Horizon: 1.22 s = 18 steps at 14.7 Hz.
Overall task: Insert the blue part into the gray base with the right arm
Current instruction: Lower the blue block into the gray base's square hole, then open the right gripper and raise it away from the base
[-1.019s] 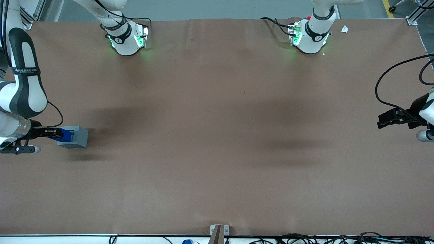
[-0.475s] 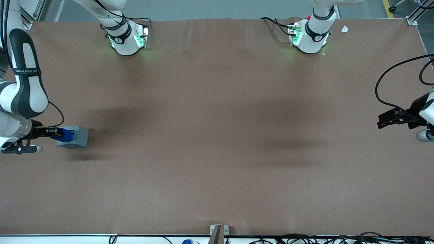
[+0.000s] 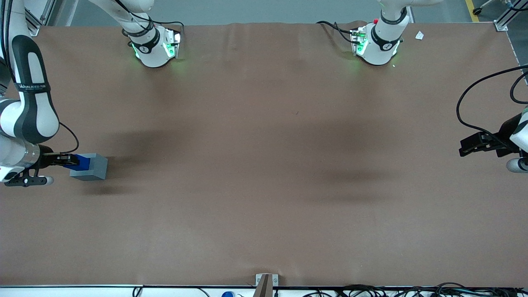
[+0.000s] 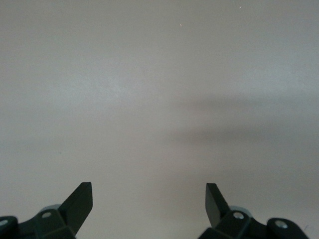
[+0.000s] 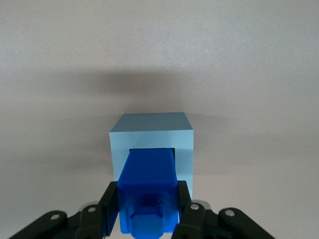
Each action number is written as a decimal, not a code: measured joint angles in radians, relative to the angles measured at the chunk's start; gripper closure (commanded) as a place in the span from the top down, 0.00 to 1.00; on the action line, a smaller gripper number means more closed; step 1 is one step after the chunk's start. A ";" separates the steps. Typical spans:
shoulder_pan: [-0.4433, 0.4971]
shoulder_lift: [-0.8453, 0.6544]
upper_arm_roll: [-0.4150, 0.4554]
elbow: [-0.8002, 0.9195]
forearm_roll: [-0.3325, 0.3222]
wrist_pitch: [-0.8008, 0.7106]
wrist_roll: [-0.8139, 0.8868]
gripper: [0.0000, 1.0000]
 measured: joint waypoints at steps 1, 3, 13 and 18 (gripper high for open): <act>0.000 0.000 0.000 0.000 0.000 0.000 -0.002 0.26; 0.000 0.001 0.000 0.000 0.000 0.000 -0.004 0.26; -0.005 0.018 0.000 -0.001 0.000 0.006 -0.004 0.66; -0.006 0.018 0.001 0.000 0.000 0.006 -0.005 0.80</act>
